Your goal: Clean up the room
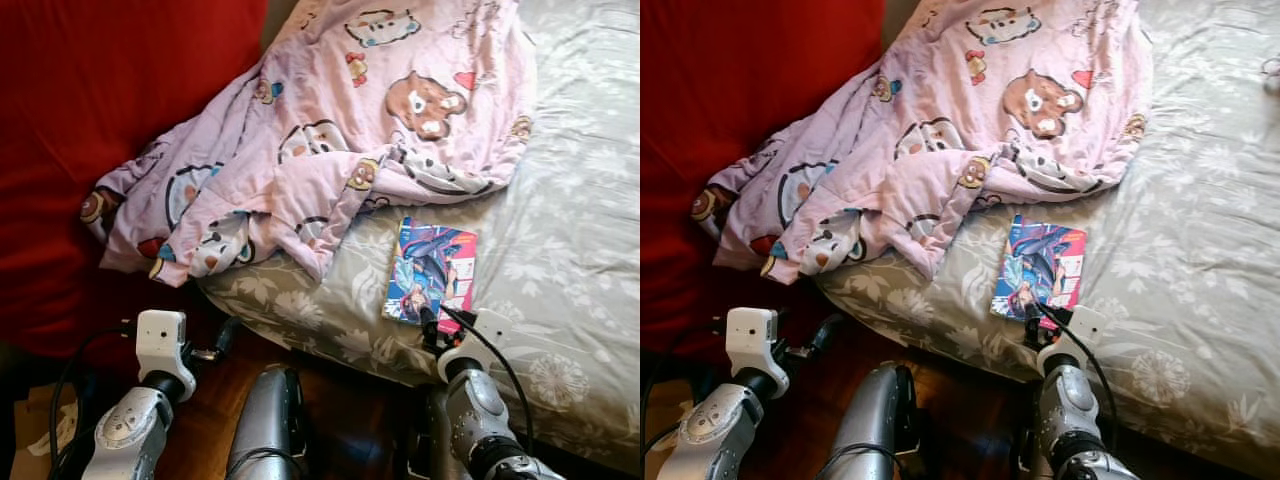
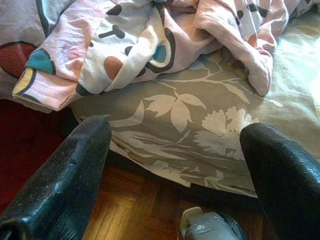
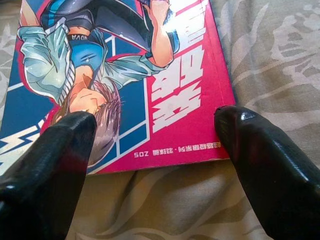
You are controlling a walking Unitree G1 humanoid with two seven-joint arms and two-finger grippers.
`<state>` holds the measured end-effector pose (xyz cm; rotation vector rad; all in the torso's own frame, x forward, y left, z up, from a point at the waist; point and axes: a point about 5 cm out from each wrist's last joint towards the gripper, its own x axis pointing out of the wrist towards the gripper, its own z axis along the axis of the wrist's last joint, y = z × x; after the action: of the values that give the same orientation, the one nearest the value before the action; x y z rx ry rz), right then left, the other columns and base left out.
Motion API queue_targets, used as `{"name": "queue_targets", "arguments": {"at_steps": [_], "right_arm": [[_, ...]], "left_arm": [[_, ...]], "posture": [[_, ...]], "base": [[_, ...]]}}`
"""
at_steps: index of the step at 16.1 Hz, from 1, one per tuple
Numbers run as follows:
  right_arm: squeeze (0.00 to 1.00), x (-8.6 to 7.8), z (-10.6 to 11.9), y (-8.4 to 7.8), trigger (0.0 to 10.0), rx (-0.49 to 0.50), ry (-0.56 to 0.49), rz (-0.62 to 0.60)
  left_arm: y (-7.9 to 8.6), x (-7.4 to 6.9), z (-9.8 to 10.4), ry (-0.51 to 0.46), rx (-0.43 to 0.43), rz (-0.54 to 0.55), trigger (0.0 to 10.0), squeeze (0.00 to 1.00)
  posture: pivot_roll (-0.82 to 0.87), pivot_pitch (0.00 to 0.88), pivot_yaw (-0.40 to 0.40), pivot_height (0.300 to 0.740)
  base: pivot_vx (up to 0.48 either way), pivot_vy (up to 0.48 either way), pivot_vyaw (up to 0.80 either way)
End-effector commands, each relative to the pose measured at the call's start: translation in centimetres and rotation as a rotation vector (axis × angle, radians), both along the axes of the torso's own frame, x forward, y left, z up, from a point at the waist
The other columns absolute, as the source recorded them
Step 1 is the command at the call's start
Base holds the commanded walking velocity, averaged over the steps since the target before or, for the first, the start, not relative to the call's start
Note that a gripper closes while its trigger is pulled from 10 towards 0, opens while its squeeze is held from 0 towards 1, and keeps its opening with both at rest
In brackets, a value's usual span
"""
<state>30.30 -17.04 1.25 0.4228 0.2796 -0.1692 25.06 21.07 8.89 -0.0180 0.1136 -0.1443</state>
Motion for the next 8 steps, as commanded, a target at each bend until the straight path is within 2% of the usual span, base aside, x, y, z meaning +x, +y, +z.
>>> {"name": "queue_targets", "arguments": {"at_steps": [1, 8], "right_arm": [[0.00, -1.21, -1.37, 0.21, 10.0, 0.017, 0.059, -0.008], [0.00, -1.61, -1.29, -0.62, 10.0, 0.018, 0.014, -0.058]], "left_arm": [[0.49, -0.37, 0.08, 0.010, 0.004, 0.010, 10.0, 0.00], [0.50, -0.19, -0.09, 0.014, 0.008, 0.003, 10.0, 0.00]], "posture": [[0.22, 0.300, 0.131, 0.586], [0.22, 0.289, 0.136, 0.586]], "base": [[0.000, 0.000, 0.00], [0.000, 0.000, 0.00]]}}
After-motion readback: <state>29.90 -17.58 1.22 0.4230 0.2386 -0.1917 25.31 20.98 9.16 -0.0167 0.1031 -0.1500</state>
